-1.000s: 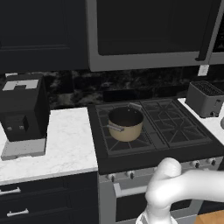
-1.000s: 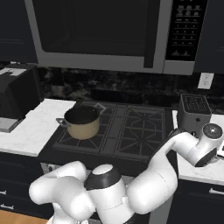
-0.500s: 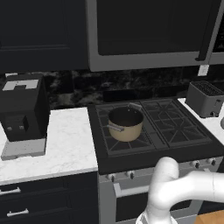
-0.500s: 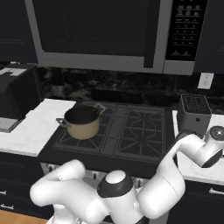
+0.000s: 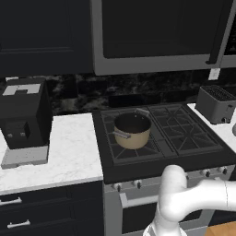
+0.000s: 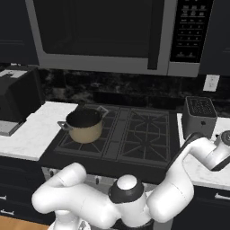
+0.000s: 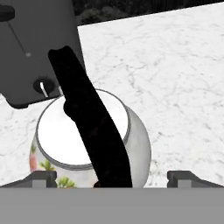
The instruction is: Pick the kettle from the counter and place it on a stove burner. Then turn the burner on.
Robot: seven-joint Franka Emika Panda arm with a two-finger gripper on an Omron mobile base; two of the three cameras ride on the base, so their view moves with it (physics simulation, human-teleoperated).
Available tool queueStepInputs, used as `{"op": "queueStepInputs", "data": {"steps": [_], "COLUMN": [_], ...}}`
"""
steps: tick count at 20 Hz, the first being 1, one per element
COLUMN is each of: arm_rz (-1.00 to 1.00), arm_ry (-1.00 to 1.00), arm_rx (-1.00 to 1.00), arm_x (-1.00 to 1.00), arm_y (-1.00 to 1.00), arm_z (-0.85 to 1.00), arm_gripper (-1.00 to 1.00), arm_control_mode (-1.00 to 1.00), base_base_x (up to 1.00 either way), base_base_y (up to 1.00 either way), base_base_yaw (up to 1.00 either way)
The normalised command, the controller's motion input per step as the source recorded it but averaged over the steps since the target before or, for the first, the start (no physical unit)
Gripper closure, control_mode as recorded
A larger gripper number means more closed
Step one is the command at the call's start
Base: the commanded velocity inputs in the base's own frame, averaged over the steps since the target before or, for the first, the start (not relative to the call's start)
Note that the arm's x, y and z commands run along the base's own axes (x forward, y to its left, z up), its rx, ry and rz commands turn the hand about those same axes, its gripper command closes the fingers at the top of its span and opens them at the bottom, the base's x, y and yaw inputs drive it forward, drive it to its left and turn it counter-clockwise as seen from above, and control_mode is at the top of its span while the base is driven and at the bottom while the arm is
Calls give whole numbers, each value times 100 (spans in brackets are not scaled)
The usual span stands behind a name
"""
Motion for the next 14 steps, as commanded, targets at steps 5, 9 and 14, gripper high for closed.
{"op": "queueStepInputs", "data": {"steps": [5,9,14], "arm_rz": [2,4,3], "arm_ry": [0,0,0], "arm_rx": [0,0,0], "arm_x": [24,14,0], "arm_y": [-10,-5,0], "arm_z": [-12,-20,-7], "arm_gripper": [-100,100,100], "arm_control_mode": [-100,-100,-100], "base_base_x": [0,0,0], "base_base_y": [0,0,0], "base_base_yaw": [0,0,0]}}
